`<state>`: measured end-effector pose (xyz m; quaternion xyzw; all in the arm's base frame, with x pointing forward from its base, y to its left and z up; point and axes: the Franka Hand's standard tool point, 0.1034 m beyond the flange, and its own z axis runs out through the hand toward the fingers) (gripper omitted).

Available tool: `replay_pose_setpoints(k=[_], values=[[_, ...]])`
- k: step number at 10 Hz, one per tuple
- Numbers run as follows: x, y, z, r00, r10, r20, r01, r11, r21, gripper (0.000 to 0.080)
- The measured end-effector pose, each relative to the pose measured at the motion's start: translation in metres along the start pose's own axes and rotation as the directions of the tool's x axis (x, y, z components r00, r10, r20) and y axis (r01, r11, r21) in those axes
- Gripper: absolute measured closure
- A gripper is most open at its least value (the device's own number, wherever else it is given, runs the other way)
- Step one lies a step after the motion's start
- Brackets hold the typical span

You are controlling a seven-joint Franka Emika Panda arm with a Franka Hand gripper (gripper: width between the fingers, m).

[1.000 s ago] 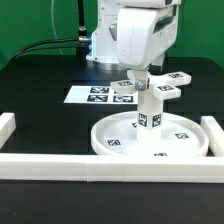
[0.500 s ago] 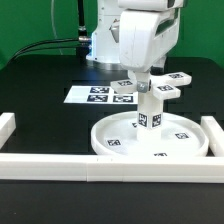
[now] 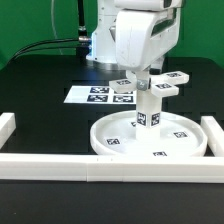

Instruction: Assemble round table

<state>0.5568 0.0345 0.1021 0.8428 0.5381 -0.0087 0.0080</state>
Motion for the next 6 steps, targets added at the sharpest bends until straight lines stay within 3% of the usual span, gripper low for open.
replay_pose_setpoints(k=[4,6], values=[[-0.0014,-0.0021,0.0008,0.898,0.44,-0.009,-0.44,0.898,0.002,0.0357],[-0.0007,-0.0056,0.0012,0.731,0.682,-0.022,-0.682,0.731,0.007,0.0357]])
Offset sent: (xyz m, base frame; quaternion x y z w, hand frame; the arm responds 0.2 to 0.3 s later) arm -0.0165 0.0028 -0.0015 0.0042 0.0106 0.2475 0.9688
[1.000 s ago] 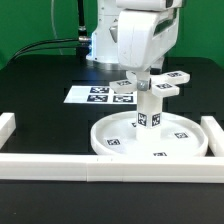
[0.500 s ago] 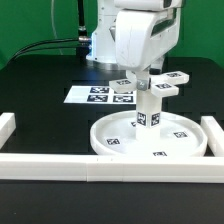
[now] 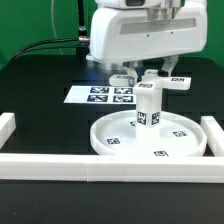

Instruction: Assemble round table

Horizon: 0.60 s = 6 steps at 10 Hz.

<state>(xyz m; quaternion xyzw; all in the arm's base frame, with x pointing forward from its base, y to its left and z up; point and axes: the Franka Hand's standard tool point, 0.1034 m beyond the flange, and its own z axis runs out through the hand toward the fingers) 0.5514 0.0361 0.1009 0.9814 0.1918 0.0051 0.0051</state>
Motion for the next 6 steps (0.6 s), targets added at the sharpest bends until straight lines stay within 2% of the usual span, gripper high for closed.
replay_pose_setpoints(k=[2,6], values=[[0.0012,-0.003,0.0006,0.961,0.275,-0.013,-0.275,0.961,0.004,0.0356],[0.0033,-0.0039,0.0005,0.864,0.503,-0.025,-0.503,0.864,0.011,0.0356]])
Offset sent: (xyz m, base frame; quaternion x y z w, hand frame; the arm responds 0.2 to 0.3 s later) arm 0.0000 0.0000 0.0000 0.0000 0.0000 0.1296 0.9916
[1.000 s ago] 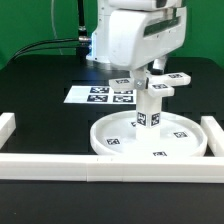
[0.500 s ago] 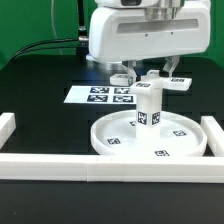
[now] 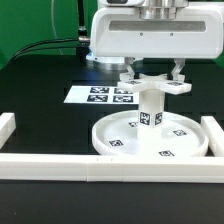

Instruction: Assemble round table

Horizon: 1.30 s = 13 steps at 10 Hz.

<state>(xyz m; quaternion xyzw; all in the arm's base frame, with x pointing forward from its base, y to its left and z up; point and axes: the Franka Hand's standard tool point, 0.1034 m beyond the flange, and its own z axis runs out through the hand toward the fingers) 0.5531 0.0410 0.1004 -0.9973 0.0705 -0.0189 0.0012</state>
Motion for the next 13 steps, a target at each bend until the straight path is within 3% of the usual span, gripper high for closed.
replay_pose_setpoints(k=[3,6,8,9,11,12,13], values=[[-0.0001,-0.0004,0.0002,0.989,0.151,0.002,-0.151,0.989,0.005,0.0356],[0.0003,0.0048,0.0009,0.884,0.467,0.024,-0.468,0.883,0.045,0.0356],[-0.0001,0.0031,0.0009,0.74,0.671,0.05,-0.673,0.738,0.056,0.0356],[-0.0009,0.0008,0.0008,0.627,0.776,0.065,-0.779,0.625,0.057,0.0356],[-0.0022,0.0005,0.0004,0.422,0.902,0.088,-0.907,0.421,0.037,0.0356],[-0.0028,0.0013,0.0008,0.376,0.921,0.097,-0.926,0.377,0.017,0.0356],[-0.0037,0.0027,0.001,0.27,0.956,0.114,-0.962,0.274,-0.019,0.0356]])
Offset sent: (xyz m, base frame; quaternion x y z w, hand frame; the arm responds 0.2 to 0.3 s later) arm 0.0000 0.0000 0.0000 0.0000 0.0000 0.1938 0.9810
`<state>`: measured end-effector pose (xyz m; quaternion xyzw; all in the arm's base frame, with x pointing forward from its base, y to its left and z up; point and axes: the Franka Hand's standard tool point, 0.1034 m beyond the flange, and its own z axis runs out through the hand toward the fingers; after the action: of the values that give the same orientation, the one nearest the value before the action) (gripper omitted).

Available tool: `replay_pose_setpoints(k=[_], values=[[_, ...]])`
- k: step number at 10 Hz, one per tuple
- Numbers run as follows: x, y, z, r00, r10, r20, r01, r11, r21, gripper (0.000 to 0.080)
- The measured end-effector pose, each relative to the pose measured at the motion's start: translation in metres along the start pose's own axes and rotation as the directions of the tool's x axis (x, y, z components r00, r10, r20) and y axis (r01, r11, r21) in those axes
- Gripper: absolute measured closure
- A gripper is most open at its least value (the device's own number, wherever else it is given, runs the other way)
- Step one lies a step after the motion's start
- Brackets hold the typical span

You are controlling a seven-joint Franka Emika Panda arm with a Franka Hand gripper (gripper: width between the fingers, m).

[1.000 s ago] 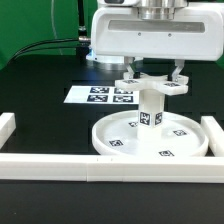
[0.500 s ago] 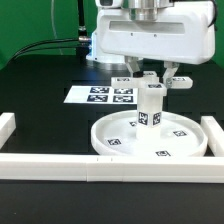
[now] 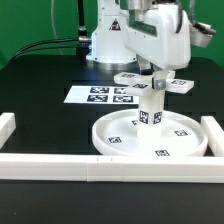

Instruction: Assemble round table

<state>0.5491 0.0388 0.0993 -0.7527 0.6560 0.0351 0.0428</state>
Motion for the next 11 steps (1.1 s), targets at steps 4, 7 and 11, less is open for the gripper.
replay_pose_setpoints(k=[4,7,11], values=[[-0.002,0.0,0.0,0.999,0.05,0.004,-0.05,0.999,-0.004,0.0199],[-0.008,-0.006,-0.022,1.0,-0.02,0.023,0.02,1.0,0.007,0.0152],[-0.01,-0.007,-0.023,0.984,-0.176,0.026,0.176,0.984,0.007,0.015]])
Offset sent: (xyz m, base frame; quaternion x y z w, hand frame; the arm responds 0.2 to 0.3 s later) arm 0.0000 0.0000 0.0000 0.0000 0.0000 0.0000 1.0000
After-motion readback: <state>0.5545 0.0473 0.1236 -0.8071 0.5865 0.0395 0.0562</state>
